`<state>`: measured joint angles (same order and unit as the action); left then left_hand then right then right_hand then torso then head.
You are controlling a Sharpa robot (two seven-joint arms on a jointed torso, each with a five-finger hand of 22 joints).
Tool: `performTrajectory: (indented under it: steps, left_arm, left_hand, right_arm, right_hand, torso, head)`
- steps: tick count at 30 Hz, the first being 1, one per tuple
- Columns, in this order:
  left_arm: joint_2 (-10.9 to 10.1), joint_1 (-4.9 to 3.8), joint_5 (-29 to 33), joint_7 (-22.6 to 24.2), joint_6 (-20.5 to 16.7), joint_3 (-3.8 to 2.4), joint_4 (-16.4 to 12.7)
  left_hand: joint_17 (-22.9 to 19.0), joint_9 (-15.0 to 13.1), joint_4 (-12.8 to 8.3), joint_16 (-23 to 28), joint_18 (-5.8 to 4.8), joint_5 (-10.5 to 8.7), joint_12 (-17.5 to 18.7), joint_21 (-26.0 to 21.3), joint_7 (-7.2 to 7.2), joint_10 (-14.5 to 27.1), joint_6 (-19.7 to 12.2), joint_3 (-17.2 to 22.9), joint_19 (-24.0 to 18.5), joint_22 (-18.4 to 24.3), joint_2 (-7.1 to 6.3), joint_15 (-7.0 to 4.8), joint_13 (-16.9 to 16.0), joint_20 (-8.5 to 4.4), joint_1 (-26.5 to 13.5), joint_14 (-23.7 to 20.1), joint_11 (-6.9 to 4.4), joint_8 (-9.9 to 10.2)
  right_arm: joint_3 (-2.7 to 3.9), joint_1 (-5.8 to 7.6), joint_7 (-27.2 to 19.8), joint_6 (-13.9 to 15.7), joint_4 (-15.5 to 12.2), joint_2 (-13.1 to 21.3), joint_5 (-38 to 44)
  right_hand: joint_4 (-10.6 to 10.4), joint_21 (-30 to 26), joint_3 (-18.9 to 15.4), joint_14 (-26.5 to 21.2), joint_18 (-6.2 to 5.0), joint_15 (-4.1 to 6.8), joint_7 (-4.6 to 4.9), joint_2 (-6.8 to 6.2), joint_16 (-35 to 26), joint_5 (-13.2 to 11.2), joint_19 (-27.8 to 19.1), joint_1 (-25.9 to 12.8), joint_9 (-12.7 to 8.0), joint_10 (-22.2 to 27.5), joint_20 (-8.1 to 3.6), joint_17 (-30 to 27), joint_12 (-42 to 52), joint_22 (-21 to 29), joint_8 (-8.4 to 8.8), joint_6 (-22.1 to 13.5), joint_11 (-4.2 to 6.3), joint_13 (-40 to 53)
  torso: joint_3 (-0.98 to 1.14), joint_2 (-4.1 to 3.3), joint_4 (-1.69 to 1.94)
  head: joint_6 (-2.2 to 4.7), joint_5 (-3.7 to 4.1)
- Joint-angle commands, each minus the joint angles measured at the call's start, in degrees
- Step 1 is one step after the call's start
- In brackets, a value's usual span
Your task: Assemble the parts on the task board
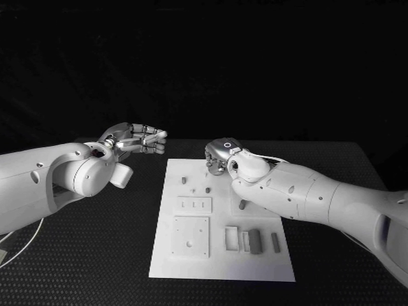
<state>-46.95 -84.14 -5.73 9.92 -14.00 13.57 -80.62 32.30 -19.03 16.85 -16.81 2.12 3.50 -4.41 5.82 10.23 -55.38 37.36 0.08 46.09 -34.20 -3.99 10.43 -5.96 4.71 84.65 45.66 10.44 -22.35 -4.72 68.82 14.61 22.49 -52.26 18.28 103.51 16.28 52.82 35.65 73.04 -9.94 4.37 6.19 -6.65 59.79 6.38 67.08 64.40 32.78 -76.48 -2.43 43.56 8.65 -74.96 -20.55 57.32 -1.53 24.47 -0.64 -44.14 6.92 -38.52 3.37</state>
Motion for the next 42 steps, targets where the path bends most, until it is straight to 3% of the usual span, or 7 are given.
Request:
performTrajectory:
  steps: [1, 11, 18, 27, 37, 42]
  left_arm:
    - [0.20, -0.09, -0.21, 0.28, 0.93, -0.05, -0.23]
    - [0.09, -0.19, -0.21, 0.21, 0.89, -0.06, -0.81]
    - [0.00, -0.23, -0.21, 0.17, 0.83, -0.06, -0.73]
    - [0.16, -0.32, -0.21, 0.20, 0.91, -0.07, -0.90]
    - [0.31, -0.44, -0.21, 0.18, 0.86, -0.07, -0.86]
    - [0.41, -0.55, -0.21, 0.18, 0.89, -0.07, -0.90]
  left_hand:
    - [0.05, 0.05, -0.11, 0.22, 0.80, -0.28, 0.20, -0.40, 2.34, 0.12, 0.41, -0.27, 0.40, 0.07, -0.15, 0.07, 0.08, 0.03, 0.21, 0.50, 0.14, 0.38]
    - [0.07, 0.06, -0.10, 0.25, 0.80, -0.28, 0.22, -0.43, 2.35, 0.11, 0.42, -0.30, 0.41, 0.08, -0.15, 0.07, 0.09, 0.03, 0.19, 0.51, 0.14, 0.41]
    - [0.08, 0.07, -0.10, 0.28, 0.79, -0.28, 0.25, -0.46, 2.37, 0.12, 0.40, -0.34, 0.42, 0.09, -0.20, 0.08, 0.10, 0.03, 0.17, 0.51, 0.15, 0.45]
    - [0.09, 0.07, -0.10, 0.31, 0.79, -0.28, 0.26, -0.48, 2.38, 0.10, 0.41, -0.35, 0.43, 0.10, -0.19, 0.08, 0.10, 0.04, 0.15, 0.52, 0.15, 0.47]
    - [0.11, 0.08, -0.10, 0.33, 0.79, -0.28, 0.28, -0.50, 2.37, 0.09, 0.42, -0.37, 0.44, 0.11, -0.20, 0.08, 0.11, 0.03, 0.14, 0.53, 0.15, 0.49]
    - [0.11, 0.08, -0.10, 0.35, 0.78, -0.28, 0.29, -0.51, 2.36, 0.09, 0.42, -0.37, 0.45, 0.12, -0.21, 0.08, 0.11, 0.03, 0.15, 0.53, 0.15, 0.50]
  right_arm:
    - [0.01, -0.10, -0.17, -0.16, 0.45, -0.39, 0.21]
    - [-0.01, -0.40, -0.29, -0.20, 1.28, -0.75, -0.18]
    - [-0.01, -0.40, -0.16, 0.42, 1.49, -0.81, -0.13]
    - [-0.01, -0.40, -0.25, 1.53, 1.59, -1.32, -0.13]
    - [0.00, -0.40, -0.20, 2.07, 2.20, -1.84, -0.18]
    - [0.00, -0.40, -0.25, 2.01, 2.86, -2.36, -0.18]
  right_hand:
    - [-0.06, 0.34, 0.28, 0.13, -5.06, 0.38, 0.15, 0.31, 0.29, 0.17, 0.20, -0.24, 0.06, -0.45, -0.03, -0.07, -0.39, -1.04, -0.08, 0.35, 0.01, 0.06]
    - [0.04, 0.33, 0.39, 0.12, -5.06, 0.39, 0.16, 0.36, 0.26, 0.17, 0.19, -0.21, 0.10, -0.40, -0.06, -0.09, -0.49, -1.02, 0.02, 0.32, 0.01, 0.19]
    - [0.06, 0.33, 0.43, 0.12, -5.06, 0.39, 0.17, 0.37, 0.25, 0.17, 0.19, -0.19, 0.11, -0.39, -0.07, -0.10, -0.51, -1.01, 0.04, 0.31, 0.01, 0.22]
    - [0.11, 0.31, 0.50, 0.09, -5.06, 0.38, 0.20, 0.36, 0.21, 0.16, 0.17, -0.17, 0.14, -0.33, -0.09, -0.13, -0.60, -1.00, 0.13, 0.27, -0.01, 0.32]
    - [0.10, 0.30, 0.54, 0.08, -5.06, 0.36, 0.22, 0.36, 0.19, 0.15, 0.16, -0.19, 0.18, -0.31, -0.10, -0.15, -0.66, -0.99, 0.19, 0.26, -0.02, 0.41]
    - [0.11, 0.25, 0.58, 0.02, -5.06, 0.31, 0.26, 0.30, 0.13, 0.14, 0.08, -0.24, 0.20, -0.20, -0.08, -0.19, -0.79, -0.98, 0.31, 0.17, -0.07, 0.51]
  torso:
    - [0.02, -0.07, -0.05]
    - [0.00, -0.05, -0.15]
    - [0.07, 0.03, -0.21]
    - [0.02, 0.01, -0.36]
    - [-0.01, -0.01, -0.22]
    - [0.06, -0.06, -0.25]
  head:
    - [0.02, -0.25]
    - [-0.45, -0.57]
    - [-0.31, -0.92]
    - [-0.09, -1.45]
    - [-0.08, -1.40]
    - [0.23, -1.50]
